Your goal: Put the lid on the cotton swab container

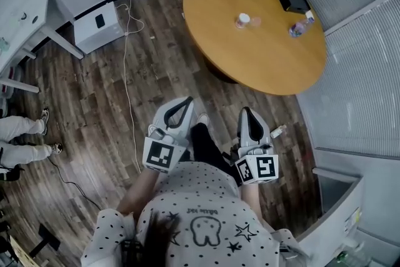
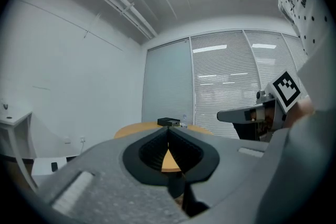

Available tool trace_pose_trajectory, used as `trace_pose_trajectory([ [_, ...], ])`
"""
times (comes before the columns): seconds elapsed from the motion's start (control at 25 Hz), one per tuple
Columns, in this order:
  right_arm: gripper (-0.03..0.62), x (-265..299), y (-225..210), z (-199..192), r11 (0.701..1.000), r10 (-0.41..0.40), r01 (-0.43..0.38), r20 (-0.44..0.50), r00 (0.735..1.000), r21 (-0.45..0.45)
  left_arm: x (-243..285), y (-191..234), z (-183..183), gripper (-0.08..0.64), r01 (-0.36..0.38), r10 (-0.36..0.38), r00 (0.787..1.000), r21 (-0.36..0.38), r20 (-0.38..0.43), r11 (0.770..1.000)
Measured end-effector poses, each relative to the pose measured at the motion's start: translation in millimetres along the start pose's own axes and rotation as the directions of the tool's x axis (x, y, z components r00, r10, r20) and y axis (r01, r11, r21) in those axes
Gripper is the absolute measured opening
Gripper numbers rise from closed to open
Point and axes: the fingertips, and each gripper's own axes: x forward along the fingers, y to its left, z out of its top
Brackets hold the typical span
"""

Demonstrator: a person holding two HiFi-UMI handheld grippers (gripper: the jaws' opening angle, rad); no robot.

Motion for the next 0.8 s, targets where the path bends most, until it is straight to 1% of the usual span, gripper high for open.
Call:
trace_pose_trajectory([
  [0.16,0.005,26.7,-29.7,3.8,1.000,0.014,-0.014,-0.009,1.000,0.000,36.6,8.4,1.0,0.011,-0.033,0.033,0.999,-0.017,0.010,0.999],
  [0.28,0.005,52.0,-60.7,7.7,1.000,0.025,-0.025,-0.011,1.000,0.000,73.8,12.7,6.0,0.011,-0.049,0.049,0.999,-0.001,0.014,0.999],
  [0.4,0.005,78.2,-99.4,4.3,0.999,0.045,-0.045,-0.010,0.999,0.000,114.9,11.7,0.6,0.011,-0.067,0.066,0.998,0.021,0.021,0.998],
  [0.48,0.005,92.3,-118.8,3.8,0.998,0.056,-0.056,-0.012,0.998,-0.002,135.1,12.5,-0.4,0.011,-0.081,0.081,0.996,0.021,0.027,0.996],
  [0.6,0.005,105.3,-130.8,11.2,0.998,0.066,-0.066,-0.021,0.998,-0.004,148.9,17.4,8.4,0.011,-0.102,0.101,0.994,0.015,0.036,0.995],
  [0.8,0.005,116.1,-140.1,17.6,0.998,0.067,-0.067,-0.035,0.997,0.012,161.2,20.3,17.8,0.011,-0.110,0.109,0.994,0.011,0.030,0.994],
])
